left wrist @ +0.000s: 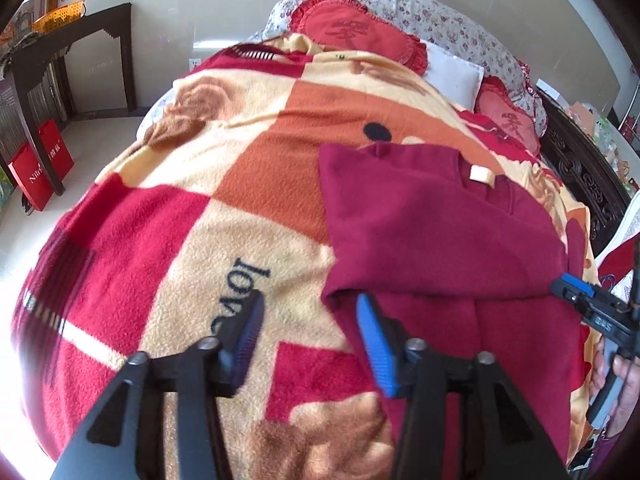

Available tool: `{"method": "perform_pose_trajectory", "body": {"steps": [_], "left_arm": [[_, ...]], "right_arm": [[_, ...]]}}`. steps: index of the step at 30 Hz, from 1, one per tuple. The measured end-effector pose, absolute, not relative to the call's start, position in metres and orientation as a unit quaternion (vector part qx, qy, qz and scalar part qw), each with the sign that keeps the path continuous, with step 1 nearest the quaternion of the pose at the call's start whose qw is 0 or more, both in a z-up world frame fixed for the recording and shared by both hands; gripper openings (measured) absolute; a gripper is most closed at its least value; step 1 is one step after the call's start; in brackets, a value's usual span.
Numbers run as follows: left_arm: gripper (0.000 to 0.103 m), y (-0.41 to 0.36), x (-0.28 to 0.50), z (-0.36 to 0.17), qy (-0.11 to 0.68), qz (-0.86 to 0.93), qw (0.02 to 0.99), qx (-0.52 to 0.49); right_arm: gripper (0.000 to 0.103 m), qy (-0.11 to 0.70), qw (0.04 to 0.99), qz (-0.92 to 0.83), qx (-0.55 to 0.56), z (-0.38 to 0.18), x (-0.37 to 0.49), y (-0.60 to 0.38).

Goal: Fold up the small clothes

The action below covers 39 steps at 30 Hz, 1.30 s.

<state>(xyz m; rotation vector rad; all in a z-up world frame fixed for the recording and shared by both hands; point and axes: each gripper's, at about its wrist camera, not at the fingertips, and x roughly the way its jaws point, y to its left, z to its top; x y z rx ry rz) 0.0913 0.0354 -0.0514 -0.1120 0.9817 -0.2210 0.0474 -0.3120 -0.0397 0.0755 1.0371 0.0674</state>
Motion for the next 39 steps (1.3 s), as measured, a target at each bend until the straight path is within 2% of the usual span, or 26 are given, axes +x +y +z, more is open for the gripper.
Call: {"method": "perform_pose_trajectory", "body": {"steps": [4, 7, 8, 9, 10, 14, 19, 25, 34, 39], "left_arm": [[0.067, 0.012, 0.094, -0.038, 0.451, -0.106, 0.885, -0.037], [0.069, -0.014, 0.105, -0.039, 0.451, -0.11, 0.885, -0.023], [0.069, -0.022, 0.109, -0.042, 0.453, -0.108, 0.885, -0.016], [0.069, -0.029, 0.113, -0.045, 0.458, -0.106, 0.882, -0.008], [0.069, -0.035, 0.117, -0.05, 0.467, -0.106, 0.878, 0.0], [0.069, -0.046, 0.126, -0.076, 0.494, -0.088, 0.864, 0.027], [0.077, -0.051, 0.123, -0.08, 0.489, -0.083, 0.867, 0.049], [0.077, -0.059, 0.115, -0.073, 0.482, -0.082, 0.87, 0.062], [0.078, -0.077, 0.101, -0.052, 0.466, -0.1, 0.877, 0.065], [0.078, -0.09, 0.1, -0.053, 0.466, -0.109, 0.875, 0.066]], "right_arm": [[0.035, 0.484, 0.868, -0.069, 0.089, -0.044, 0.049, -0.377], [0.035, 0.482, 0.87, -0.068, 0.071, -0.048, 0.066, -0.382], [0.031, 0.484, 0.87, -0.072, 0.06, -0.051, 0.07, -0.379], [0.001, 0.491, 0.866, -0.075, 0.058, -0.055, 0.074, -0.378], [0.0, 0.499, 0.861, -0.076, 0.062, -0.057, 0.076, -0.377], [0.0, 0.469, 0.875, -0.105, 0.059, -0.048, 0.065, -0.386], [0.0, 0.476, 0.87, -0.103, 0.08, -0.046, 0.055, -0.394], [0.009, 0.437, 0.892, -0.072, 0.09, -0.017, 0.036, -0.371], [0.01, 0.492, 0.866, -0.075, 0.058, -0.07, 0.054, -0.345], [0.013, 0.478, 0.873, -0.055, 0.081, -0.055, 0.039, -0.345]]}}
